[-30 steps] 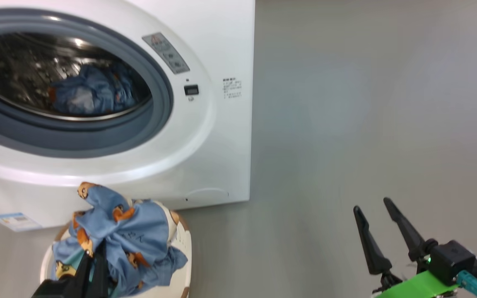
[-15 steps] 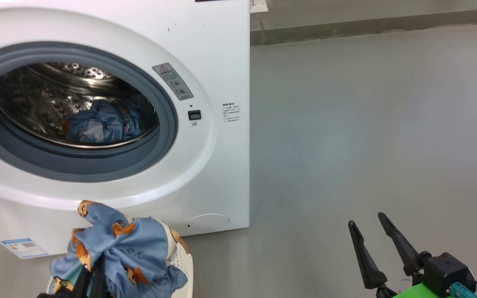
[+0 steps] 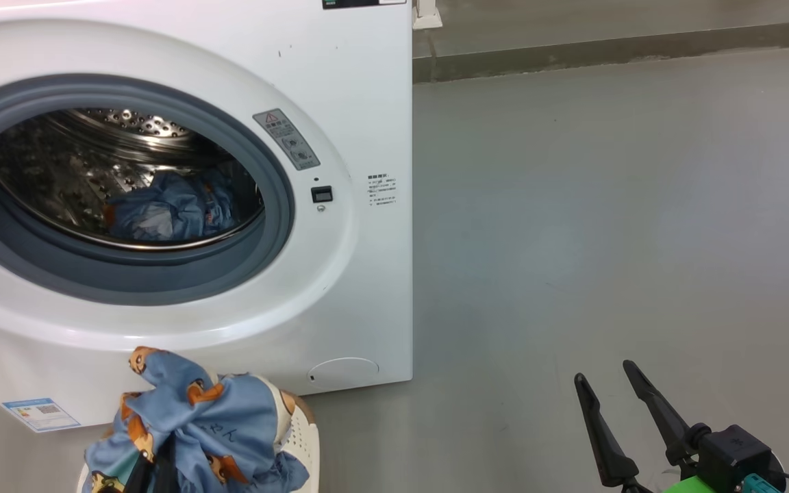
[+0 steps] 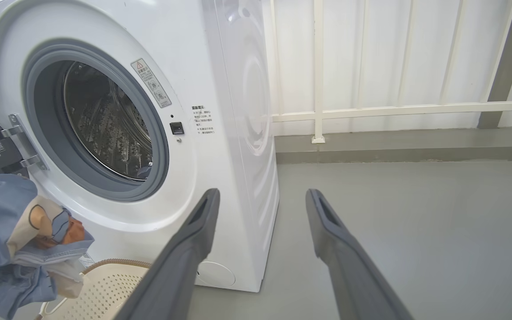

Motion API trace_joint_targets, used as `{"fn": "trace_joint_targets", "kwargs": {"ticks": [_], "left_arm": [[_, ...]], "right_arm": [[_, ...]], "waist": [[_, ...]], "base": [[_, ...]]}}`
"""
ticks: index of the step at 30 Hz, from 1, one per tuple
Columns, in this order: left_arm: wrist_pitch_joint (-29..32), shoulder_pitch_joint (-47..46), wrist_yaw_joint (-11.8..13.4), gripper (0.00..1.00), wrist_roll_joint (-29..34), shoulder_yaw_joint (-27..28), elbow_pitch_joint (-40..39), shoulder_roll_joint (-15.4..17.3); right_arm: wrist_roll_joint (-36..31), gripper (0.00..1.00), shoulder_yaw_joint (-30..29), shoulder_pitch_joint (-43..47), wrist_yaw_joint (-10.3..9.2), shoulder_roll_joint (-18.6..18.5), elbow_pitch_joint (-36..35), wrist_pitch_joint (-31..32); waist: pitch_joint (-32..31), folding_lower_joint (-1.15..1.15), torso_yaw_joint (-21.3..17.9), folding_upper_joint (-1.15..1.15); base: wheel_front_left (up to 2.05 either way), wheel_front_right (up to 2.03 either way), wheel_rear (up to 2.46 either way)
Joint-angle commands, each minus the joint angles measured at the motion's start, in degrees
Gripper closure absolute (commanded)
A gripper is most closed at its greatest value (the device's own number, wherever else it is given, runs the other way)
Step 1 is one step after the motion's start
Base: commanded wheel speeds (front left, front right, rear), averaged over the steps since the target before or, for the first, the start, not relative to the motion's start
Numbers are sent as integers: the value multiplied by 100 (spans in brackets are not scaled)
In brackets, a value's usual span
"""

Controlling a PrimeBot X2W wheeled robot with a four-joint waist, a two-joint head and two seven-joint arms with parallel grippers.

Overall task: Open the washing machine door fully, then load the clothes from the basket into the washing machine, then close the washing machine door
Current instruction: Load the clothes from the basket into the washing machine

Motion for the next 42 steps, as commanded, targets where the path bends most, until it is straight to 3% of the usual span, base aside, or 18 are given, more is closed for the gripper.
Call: {"fn": "trace_joint_targets", "kwargs": {"ticks": [1, 15, 26, 42], "left_arm": [[-77, -240, 14, 100, -60, 167, -75, 54], [-286, -541, 21, 100, -202, 244, 601, 107], [-604, -1428, -44, 100, -354, 289, 1643, 113], [-1049, -4084, -321, 100, -701, 391, 3878, 192]], "right_arm": [[-61, 0, 168, -73, 34, -15, -152, 4], [-46, 0, 227, -107, 34, -27, -164, 12], [-5, 0, 278, -239, 34, -113, -269, 25], [110, 0, 288, -880, 34, -468, -543, -23]], "waist": [[-2, 0, -2, 0], [83, 0, 29, 0], [508, 0, 141, 0], [1995, 0, 323, 0]], "base": [[0, 0, 0], [0, 0, 0], [0, 0, 0], [0, 0, 0]]}}
